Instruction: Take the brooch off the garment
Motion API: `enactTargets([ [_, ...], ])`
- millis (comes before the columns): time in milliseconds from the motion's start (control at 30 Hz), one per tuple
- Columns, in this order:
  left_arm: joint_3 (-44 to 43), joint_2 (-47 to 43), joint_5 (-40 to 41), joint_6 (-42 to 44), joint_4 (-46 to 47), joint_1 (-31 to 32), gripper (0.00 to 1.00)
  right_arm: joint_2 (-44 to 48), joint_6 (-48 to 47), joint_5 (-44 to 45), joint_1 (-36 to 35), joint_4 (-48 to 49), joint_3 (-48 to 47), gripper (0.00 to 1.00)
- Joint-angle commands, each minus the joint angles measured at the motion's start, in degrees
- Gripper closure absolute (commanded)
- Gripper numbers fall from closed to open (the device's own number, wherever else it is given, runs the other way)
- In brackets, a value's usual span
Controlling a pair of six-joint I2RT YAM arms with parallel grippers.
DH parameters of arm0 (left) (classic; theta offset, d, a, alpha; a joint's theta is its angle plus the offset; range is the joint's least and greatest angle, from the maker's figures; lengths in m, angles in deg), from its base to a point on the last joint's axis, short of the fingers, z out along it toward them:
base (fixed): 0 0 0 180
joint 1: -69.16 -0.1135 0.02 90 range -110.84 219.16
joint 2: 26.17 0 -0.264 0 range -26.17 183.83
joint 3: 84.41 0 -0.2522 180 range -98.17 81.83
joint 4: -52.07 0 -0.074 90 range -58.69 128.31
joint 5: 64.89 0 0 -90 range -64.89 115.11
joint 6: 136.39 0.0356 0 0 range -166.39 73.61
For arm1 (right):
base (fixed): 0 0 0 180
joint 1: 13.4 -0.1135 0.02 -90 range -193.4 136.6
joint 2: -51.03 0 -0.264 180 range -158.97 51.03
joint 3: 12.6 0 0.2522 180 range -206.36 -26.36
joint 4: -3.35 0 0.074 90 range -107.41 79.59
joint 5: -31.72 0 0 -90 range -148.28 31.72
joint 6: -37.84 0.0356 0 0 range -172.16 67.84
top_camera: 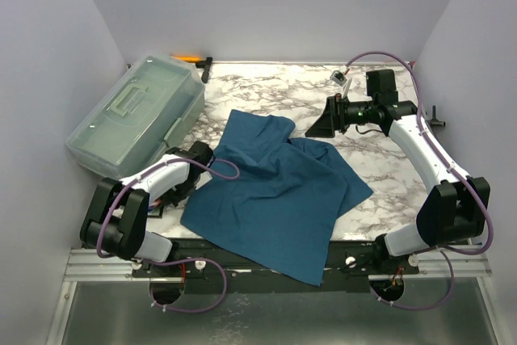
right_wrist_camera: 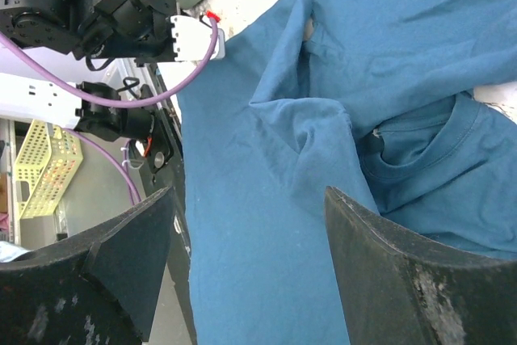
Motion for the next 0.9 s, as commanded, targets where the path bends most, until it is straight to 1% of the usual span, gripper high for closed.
enactTargets([
  [0,-2.11,1.26,-5.09,1.10,5.95,0.84,1.00,0.29,-0.15,1.05,-0.15,0.46,-0.01,0.23],
  [300,-3.62,5.04,-6.01,3.32,9.77,4.95,1.00,-0.15,-0.28,1.64,-0.20,-0.61,-1.12,0.23],
  [633,-7.75,9.90,-6.48,5.59,13.52,8.02,1.00,1.80,-0.05,2.71,-0.14,-0.36,0.79,0.23],
  [867,-9.54,8.87,-7.09,5.27,13.96,10.10,1.00,2.90,-0.28,3.00,-0.10,0.02,2.08,0.22],
])
